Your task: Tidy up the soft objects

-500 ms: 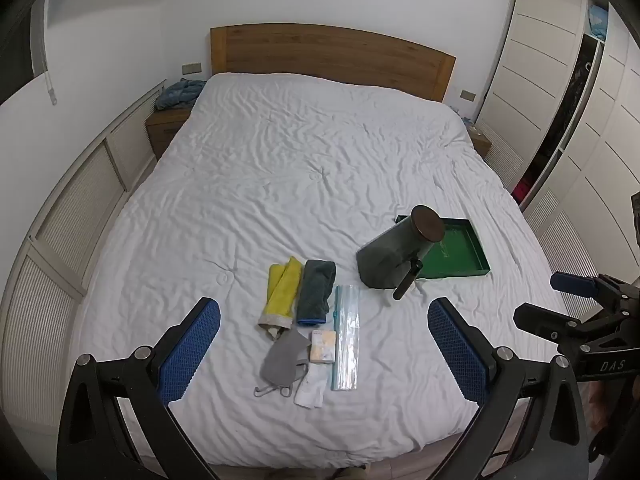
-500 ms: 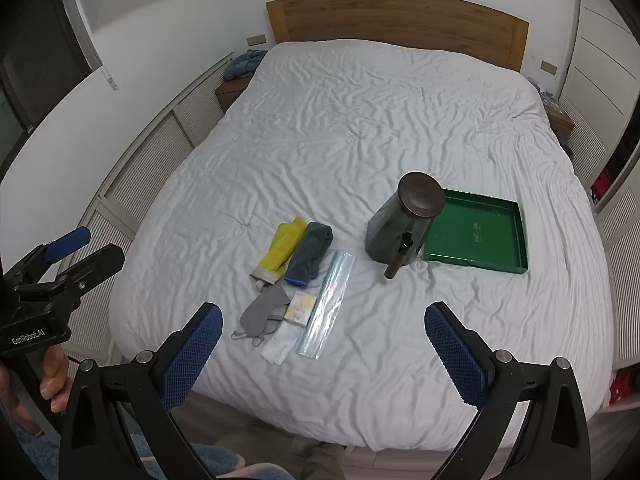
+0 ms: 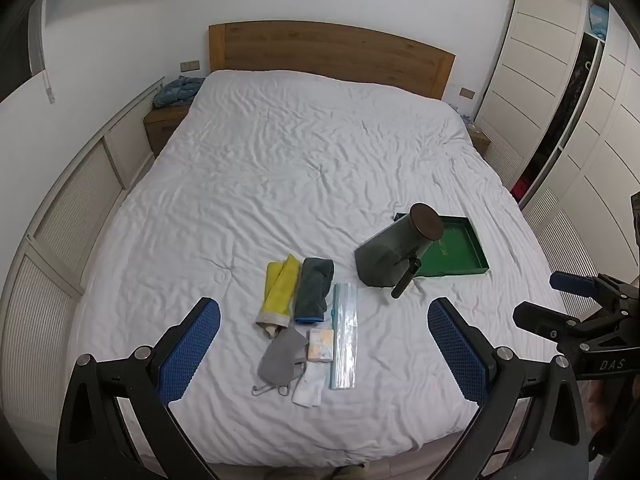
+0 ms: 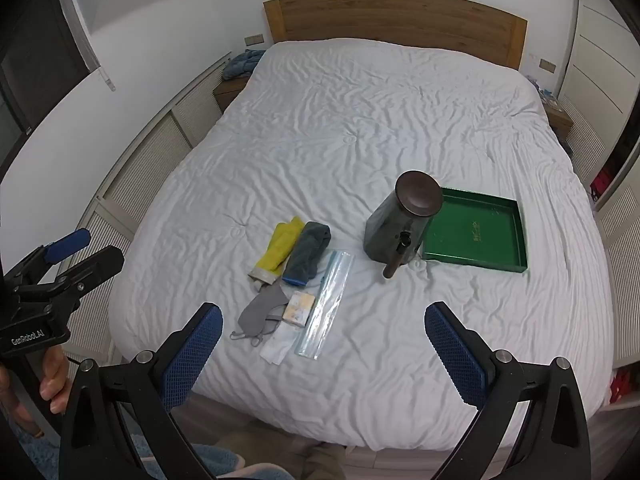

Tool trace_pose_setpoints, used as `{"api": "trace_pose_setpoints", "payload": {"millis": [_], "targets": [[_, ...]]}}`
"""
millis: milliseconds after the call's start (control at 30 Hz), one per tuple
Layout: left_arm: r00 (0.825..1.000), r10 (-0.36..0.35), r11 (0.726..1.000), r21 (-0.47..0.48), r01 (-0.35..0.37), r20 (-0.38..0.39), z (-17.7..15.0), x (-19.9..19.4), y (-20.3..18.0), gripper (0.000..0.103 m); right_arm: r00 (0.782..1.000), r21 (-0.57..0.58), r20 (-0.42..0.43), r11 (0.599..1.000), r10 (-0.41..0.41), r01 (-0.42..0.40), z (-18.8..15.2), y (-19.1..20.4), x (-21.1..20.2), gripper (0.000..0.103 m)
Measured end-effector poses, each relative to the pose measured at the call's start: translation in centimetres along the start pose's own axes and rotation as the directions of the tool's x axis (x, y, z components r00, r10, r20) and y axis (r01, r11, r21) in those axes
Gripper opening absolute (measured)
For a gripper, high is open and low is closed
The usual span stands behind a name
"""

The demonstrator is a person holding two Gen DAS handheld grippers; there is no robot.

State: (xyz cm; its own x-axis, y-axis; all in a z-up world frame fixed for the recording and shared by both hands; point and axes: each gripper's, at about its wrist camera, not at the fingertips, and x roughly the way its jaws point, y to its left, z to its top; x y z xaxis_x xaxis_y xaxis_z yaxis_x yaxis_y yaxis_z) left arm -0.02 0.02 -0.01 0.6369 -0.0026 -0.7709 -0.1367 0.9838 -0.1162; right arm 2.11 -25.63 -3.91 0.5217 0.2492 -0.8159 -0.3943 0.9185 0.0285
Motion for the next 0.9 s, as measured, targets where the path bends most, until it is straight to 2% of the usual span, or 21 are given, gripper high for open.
{"api": "trace_pose_setpoints", "payload": {"millis": [900], "targets": [[1.000,0.001,1.000,-0.002,-0.001,-0.010,0.05,0.03,-0.02,0.102,1.000,0.002,-0.004,1.000,0.002,-0.001,0.17,-0.14,0.15,0.103]]}}
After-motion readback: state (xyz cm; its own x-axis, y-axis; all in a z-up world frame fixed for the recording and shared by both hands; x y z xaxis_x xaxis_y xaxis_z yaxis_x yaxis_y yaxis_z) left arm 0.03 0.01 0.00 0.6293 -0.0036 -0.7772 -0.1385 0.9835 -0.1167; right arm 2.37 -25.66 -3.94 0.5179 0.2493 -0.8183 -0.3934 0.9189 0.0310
